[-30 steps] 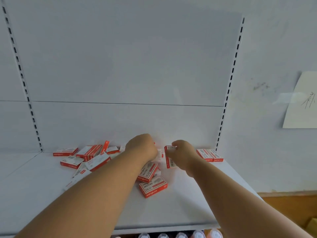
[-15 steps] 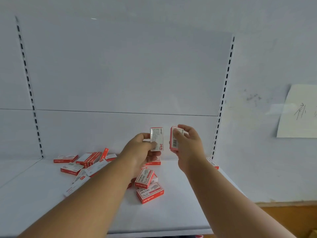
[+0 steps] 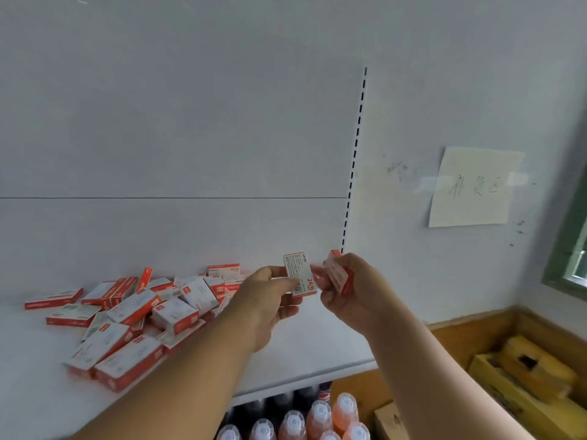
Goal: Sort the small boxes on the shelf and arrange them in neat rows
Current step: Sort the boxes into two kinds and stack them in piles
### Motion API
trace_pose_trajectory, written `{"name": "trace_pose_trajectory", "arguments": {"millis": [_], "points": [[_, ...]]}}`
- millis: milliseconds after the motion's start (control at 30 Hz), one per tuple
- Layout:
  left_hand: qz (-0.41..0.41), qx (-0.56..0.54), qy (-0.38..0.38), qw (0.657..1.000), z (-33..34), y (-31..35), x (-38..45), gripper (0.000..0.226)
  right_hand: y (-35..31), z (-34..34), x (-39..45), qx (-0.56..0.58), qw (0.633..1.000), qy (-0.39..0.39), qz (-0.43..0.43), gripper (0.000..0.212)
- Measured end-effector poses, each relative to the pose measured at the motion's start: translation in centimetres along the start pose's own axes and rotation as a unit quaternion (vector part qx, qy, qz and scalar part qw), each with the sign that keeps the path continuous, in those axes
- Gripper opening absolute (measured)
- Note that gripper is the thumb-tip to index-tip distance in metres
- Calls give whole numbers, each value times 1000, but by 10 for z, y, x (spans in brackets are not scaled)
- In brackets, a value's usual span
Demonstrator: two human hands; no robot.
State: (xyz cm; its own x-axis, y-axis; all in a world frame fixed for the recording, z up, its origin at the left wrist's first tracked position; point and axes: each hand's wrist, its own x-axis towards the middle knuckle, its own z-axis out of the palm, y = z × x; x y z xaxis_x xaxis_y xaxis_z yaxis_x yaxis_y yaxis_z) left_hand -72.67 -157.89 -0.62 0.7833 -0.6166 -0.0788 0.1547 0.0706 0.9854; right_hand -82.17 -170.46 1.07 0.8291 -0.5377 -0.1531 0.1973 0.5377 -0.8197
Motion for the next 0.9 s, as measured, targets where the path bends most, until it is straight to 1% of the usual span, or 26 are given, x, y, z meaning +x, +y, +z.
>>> {"name": "trace_pose_trajectory", "arguments": {"millis": [67,100,167,233,300,367,433,467,500,567,633,667,733,800,833,900], "points": [[3,3,-15,1000,11,-7,-4,26,-5,-13,-5,-34,999,20,-1,31],[6,7,-21,1000,17,-8,-5,27,-8,-19,-5,-56,998,35,-7,33],[9,31,-18,999,28,-6,-7,24,-15,-32,0,-100,993,63,-23,30],[2,40,-2,999,38,-2,-4,26,-22,-44,7,-130,988,72,-31,26],[-6,-6,0,1000,50,-1,3,29,-28,-55,14,-154,985,69,-35,24],[-4,-79,-26,997,63,-4,11,27,-35,-68,23,-178,981,59,-39,23],[10,-120,-50,991,76,-8,19,18,-43,-82,35,-219,973,54,-46,19],[20,-110,-52,992,82,-11,24,12,-47,-90,43,-244,967,56,-52,17],[30,-77,-45,996,88,-14,28,8,-50,-98,51,-271,959,59,-59,14],[52,74,-2,996,95,-19,36,11,-56,-111,66,-317,943,64,-75,10],[66,234,33,969,100,-23,43,22,-57,-120,82,-360,927,65,-81,13],[69,285,38,955,103,-25,45,26,-57,-122,88,-388,916,61,-82,14],[57,354,26,933,105,-29,51,38,-54,-125,99,-455,886,48,-79,14],[38,409,11,912,106,-35,58,52,-49,-126,108,-524,847,28,-85,14],[38,435,13,900,107,-39,62,59,-47,-127,111,-564,820,20,-95,16],[55,476,28,878,108,-42,68,68,-46,-129,114,-649,750,9,-125,18]]}}
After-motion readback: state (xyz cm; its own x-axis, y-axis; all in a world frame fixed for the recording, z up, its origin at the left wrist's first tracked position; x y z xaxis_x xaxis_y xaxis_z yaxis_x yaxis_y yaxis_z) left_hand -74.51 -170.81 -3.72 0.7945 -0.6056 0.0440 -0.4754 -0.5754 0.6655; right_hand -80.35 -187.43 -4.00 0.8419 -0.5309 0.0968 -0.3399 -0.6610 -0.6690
